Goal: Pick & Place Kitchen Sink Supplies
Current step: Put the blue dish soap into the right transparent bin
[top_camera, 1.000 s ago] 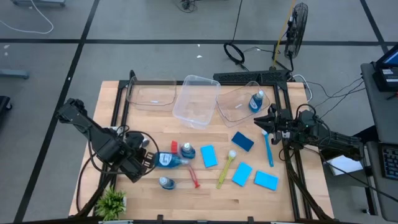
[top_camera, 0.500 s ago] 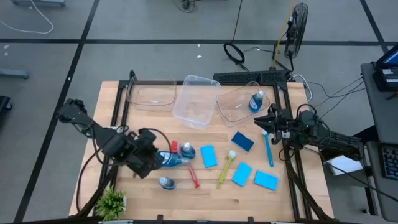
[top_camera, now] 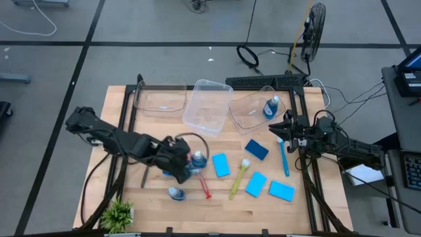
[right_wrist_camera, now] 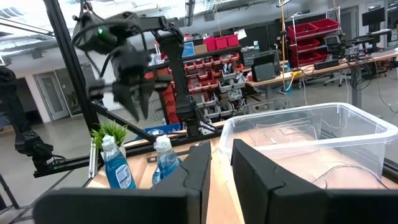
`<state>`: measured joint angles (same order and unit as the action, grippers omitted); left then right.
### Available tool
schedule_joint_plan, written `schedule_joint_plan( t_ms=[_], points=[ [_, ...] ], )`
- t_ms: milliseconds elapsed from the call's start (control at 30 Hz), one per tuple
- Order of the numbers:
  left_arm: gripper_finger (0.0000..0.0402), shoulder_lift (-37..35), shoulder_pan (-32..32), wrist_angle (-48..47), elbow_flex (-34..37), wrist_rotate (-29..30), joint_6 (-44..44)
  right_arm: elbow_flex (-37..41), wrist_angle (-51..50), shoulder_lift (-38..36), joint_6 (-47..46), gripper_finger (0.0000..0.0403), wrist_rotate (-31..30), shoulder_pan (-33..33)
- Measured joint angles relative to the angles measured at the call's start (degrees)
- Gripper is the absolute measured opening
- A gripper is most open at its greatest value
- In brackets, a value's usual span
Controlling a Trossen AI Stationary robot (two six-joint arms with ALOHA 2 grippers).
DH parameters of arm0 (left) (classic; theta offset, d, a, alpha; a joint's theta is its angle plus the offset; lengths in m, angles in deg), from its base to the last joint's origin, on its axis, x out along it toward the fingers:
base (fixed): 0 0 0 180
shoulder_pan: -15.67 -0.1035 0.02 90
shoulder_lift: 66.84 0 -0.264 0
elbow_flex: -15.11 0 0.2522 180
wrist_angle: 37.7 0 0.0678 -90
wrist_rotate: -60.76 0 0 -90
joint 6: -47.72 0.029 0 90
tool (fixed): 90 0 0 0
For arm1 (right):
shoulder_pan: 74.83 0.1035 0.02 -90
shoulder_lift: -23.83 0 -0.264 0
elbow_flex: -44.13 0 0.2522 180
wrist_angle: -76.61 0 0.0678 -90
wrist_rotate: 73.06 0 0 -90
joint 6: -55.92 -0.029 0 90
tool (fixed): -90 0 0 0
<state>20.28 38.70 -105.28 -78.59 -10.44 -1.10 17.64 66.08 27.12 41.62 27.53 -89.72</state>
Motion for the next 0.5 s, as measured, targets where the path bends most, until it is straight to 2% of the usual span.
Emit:
schedule_joint_plan(
  t_ms=[133, 267, 500],
  points=[
    [0.0079, 4.13, -0.64, 1.48, 0.02, -3.94, 4.2, 0.0, 0.0, 0.0, 0.0, 0.0055, 0.0, 0.02],
    [0.0079, 6.48, -0.62, 1.32, 0.02, -6.8, 4.06, 0.01, -0.01, -0.01, 0.0, 0.0055, 0.12, 0.01],
    [0.009, 8.13, -0.44, 3.55, 0.02, -6.87, 3.96, 0.02, -0.02, -0.02, -0.02, 0.0055, 0.15, 0.02]
  ],
)
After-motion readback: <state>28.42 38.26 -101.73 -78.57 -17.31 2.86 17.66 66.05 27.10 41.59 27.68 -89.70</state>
